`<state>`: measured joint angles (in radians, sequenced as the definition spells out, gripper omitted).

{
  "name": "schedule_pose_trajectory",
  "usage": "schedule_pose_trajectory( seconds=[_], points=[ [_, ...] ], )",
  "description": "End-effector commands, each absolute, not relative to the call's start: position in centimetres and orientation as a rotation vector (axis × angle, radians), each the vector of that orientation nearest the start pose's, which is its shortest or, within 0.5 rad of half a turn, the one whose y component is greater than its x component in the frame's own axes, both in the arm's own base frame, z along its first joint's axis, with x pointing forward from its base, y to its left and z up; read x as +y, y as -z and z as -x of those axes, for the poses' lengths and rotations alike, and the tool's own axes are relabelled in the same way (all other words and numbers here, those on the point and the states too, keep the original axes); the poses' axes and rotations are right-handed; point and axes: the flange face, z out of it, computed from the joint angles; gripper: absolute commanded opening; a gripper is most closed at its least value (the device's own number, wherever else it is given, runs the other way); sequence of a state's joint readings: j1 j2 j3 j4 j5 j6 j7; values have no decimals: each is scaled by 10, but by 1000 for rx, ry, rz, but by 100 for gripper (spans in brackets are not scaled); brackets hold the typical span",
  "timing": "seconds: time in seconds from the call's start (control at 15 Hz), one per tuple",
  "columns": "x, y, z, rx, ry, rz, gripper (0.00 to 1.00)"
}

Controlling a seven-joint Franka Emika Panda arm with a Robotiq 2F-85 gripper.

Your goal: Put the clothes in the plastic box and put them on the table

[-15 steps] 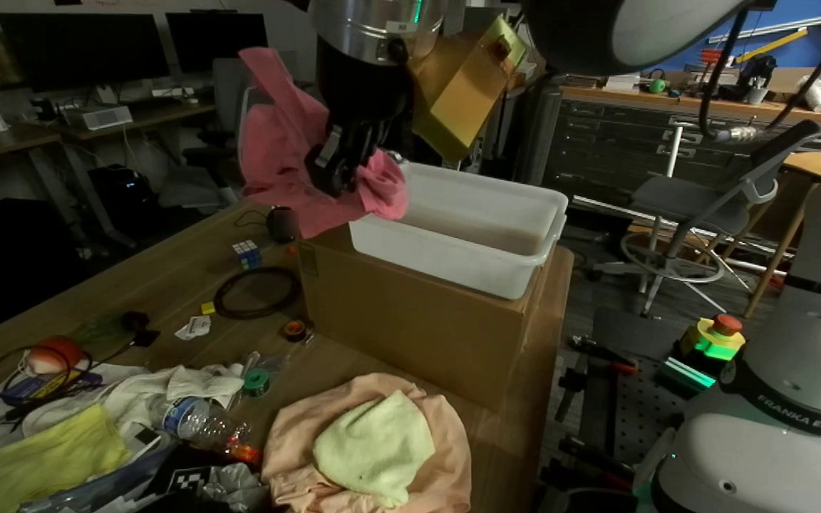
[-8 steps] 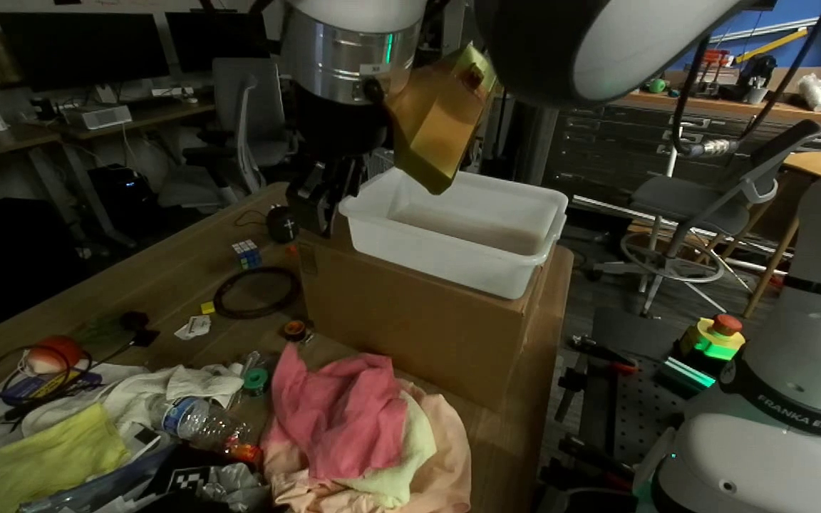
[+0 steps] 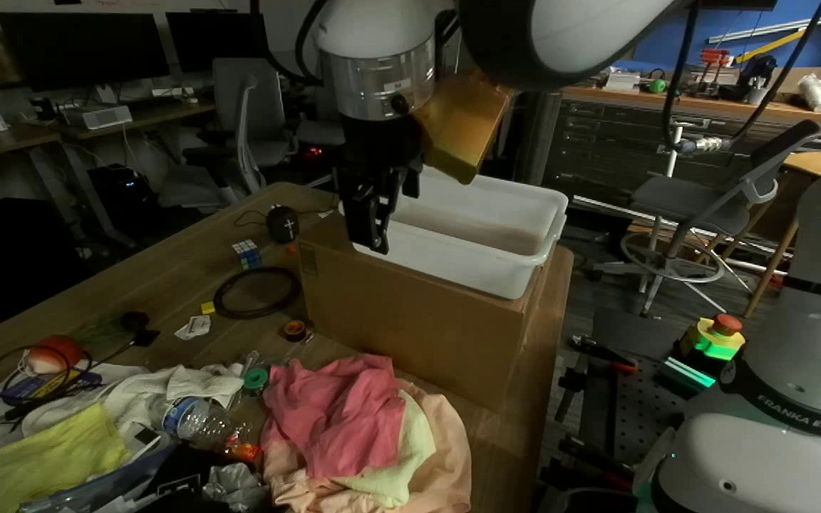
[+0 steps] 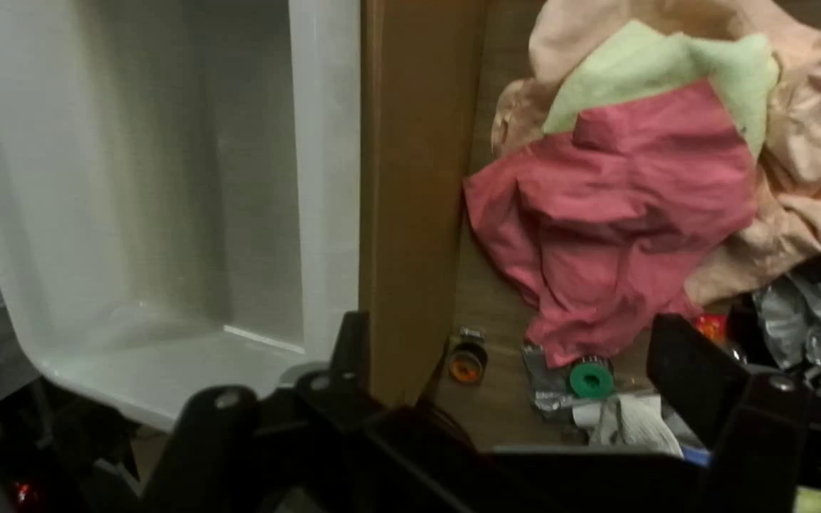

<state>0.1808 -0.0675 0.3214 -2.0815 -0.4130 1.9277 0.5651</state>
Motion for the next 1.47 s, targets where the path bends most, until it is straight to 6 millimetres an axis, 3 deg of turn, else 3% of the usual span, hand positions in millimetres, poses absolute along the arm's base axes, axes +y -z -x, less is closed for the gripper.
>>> schedule_pose_trajectory(
  seconds=[0.0, 0.27, 0.6, 1.0, 1.27, 1.4],
  points=[
    [207, -464, -444, -112, 1, 3505, 100],
    [178, -471, -410, 0, 18, 3444, 100],
    [141, -476, -374, 183, 325, 3317, 100],
    [110, -472, -358, 311, 653, 3169, 100],
    [105, -467, -355, 306, 738, 3099, 100],
    [108, -463, -360, 302, 681, 3143, 100]
  ],
)
